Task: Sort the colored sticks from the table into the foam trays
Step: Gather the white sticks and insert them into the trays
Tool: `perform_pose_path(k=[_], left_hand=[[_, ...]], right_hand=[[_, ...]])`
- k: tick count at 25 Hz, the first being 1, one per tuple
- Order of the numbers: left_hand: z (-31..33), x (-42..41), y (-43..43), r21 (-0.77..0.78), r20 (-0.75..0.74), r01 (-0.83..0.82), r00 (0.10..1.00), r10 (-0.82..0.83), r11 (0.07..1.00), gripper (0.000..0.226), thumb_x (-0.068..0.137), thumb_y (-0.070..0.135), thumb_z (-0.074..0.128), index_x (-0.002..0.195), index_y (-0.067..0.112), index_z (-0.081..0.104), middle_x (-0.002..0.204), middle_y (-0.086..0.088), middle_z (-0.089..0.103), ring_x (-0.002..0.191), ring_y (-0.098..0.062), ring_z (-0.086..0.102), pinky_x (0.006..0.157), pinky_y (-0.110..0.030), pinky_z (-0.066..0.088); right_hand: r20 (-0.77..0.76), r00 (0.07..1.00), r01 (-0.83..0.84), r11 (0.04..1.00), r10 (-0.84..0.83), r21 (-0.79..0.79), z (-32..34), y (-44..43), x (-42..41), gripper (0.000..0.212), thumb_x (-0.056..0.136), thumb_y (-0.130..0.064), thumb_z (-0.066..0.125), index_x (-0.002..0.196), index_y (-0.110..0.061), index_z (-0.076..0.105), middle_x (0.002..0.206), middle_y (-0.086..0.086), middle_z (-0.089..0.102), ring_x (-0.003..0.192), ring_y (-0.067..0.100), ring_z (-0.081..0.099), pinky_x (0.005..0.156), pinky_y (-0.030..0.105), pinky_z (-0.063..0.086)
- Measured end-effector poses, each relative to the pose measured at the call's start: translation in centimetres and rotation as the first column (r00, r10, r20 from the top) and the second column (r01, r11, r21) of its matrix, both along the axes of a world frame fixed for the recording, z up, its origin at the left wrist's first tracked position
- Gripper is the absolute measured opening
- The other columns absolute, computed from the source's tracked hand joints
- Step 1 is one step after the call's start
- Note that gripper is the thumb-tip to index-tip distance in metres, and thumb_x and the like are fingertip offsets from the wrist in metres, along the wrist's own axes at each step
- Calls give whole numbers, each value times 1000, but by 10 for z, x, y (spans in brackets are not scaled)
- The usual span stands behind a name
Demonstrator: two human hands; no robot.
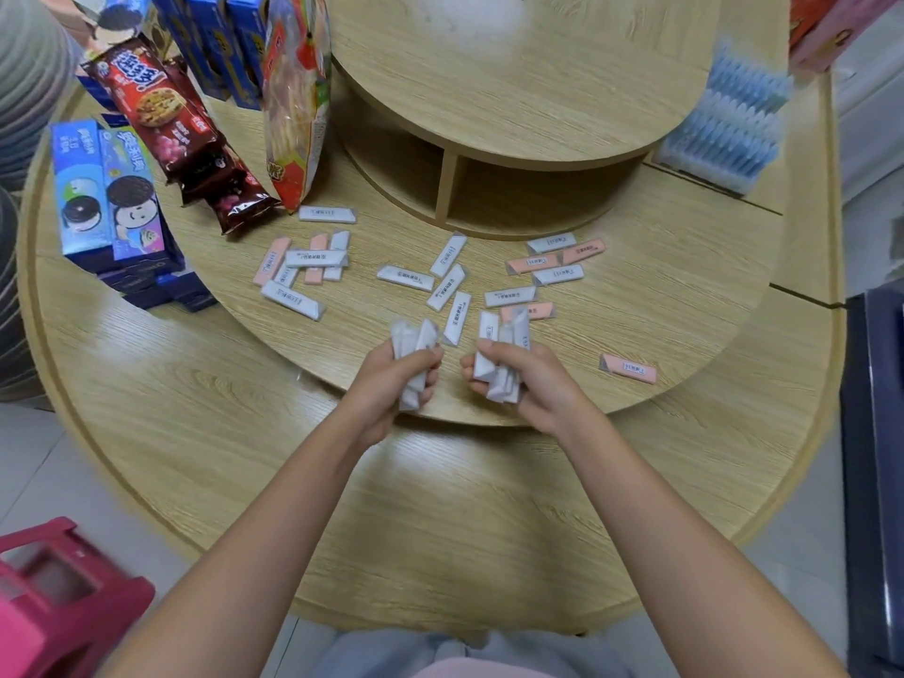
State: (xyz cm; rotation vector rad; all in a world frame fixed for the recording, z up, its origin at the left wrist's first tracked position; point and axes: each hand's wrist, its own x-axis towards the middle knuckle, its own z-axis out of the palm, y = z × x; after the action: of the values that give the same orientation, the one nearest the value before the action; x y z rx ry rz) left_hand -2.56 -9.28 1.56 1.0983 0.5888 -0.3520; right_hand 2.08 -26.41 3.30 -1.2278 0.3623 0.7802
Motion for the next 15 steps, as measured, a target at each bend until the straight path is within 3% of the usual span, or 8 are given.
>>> perform_pose_path(k=[5, 9, 15], left_hand=[[6, -46, -43, -26, 22, 122, 992, -121, 992, 11, 86, 3, 61, 94, 10, 59, 72, 0, 57, 58, -6, 47, 44, -16, 36], [1, -83, -87, 18, -16, 293, 956, -293, 956, 27, 70, 14, 68, 94, 13, 56, 68, 5, 50, 58, -7, 43, 46, -18, 30], [9, -118, -189, 157, -65, 584, 811, -582, 796, 31, 70, 34, 73, 89, 17, 55, 66, 6, 46, 58, -9, 41, 50, -22, 31]], right_hand=[[49, 998, 34, 998, -31, -53, -1, -30, -59, 23, 82, 6, 61, 105, 3, 56, 80, 13, 70, 71, 21, 68, 68, 31, 57], [62, 991, 129, 976, -120, -174, -7, -73, -115, 24, 71, -2, 71, 88, -8, 55, 65, 7, 58, 59, 18, 56, 60, 29, 48], [82, 952, 306, 885, -296, -351, -12, -172, -198, 19, 77, -1, 71, 80, -9, 53, 60, 3, 51, 51, 15, 48, 50, 25, 42]])
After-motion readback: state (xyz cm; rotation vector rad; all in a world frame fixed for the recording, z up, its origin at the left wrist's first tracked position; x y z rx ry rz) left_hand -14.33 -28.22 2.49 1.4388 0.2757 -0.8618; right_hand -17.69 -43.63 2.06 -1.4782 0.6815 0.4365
